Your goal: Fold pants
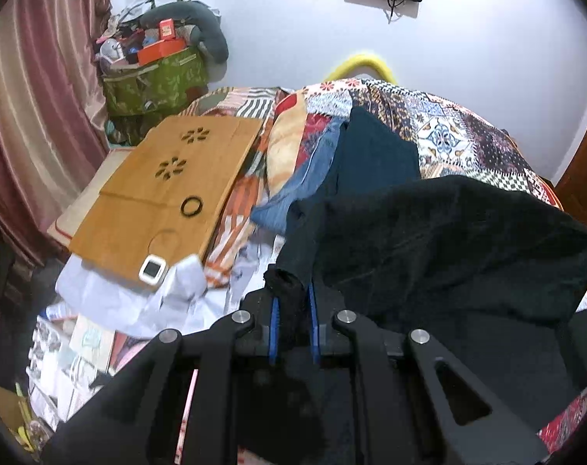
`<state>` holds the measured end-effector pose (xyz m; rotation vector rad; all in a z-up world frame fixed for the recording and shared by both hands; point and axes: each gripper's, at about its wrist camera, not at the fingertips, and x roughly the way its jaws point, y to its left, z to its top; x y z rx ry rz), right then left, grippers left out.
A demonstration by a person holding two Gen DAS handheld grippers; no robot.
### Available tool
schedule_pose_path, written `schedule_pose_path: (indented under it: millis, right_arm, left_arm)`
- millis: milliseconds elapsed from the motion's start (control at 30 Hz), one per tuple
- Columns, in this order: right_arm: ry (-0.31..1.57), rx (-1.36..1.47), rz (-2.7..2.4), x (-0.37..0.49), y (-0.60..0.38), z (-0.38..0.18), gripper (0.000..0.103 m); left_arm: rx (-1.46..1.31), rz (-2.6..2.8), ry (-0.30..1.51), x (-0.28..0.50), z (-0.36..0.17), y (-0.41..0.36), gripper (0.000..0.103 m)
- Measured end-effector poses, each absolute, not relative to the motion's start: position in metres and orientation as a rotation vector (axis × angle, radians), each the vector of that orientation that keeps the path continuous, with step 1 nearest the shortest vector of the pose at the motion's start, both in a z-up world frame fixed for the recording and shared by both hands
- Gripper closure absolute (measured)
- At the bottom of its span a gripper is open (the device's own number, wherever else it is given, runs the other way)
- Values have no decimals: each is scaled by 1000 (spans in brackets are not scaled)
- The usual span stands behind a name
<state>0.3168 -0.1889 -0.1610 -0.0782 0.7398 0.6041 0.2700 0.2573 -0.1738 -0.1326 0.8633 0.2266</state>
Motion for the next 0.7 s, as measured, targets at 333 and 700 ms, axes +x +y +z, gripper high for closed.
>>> schedule_pose_path:
  millis: [333,700]
  right_arm:
    - [782,-12,626,233,-196,-192,99]
    - [873,-39,596,193,-196,-236,98]
  left_arm:
    - [-179,254,953,209,-208,277,91]
    - [-224,326,1147,171,-290,291,93]
